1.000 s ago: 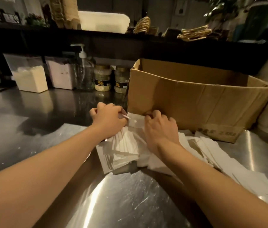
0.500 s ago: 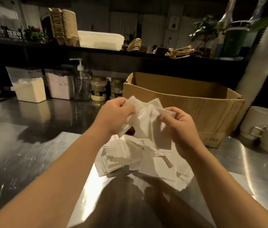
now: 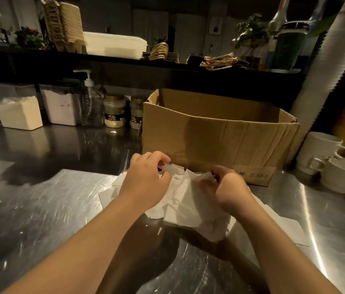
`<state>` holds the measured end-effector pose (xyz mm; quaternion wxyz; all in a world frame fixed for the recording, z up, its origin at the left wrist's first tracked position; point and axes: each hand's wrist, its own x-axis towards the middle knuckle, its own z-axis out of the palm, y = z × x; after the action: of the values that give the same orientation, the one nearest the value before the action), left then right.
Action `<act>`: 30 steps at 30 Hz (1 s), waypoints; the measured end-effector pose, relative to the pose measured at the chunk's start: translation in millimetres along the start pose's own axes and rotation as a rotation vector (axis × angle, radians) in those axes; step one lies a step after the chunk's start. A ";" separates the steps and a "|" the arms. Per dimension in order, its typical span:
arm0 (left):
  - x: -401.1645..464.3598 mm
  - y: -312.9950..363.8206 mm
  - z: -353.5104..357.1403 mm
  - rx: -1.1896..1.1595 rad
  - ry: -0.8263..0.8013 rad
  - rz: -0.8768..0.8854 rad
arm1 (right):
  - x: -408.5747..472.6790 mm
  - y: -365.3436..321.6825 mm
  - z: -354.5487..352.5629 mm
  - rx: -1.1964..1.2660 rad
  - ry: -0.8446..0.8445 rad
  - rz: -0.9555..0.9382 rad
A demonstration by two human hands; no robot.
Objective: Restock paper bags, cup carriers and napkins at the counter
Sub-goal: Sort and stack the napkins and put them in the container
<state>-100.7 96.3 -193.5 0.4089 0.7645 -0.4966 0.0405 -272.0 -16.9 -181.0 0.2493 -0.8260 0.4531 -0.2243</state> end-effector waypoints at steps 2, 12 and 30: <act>0.2 -3.8 4.1 -0.056 -0.041 0.021 | 0.9 2.3 1.1 0.004 0.018 -0.010; -3.6 -3.0 9.6 -0.107 -0.196 0.015 | -5.4 -3.6 2.8 0.294 0.047 -0.124; -0.4 16.1 -0.3 -0.599 -0.287 -0.349 | -9.8 -3.2 -1.8 0.681 0.169 -0.210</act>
<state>-113.5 94.1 -184.1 0.5416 0.6820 -0.4010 -0.2842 -275.8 -7.4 -179.0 0.4475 -0.7160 0.2844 -0.4542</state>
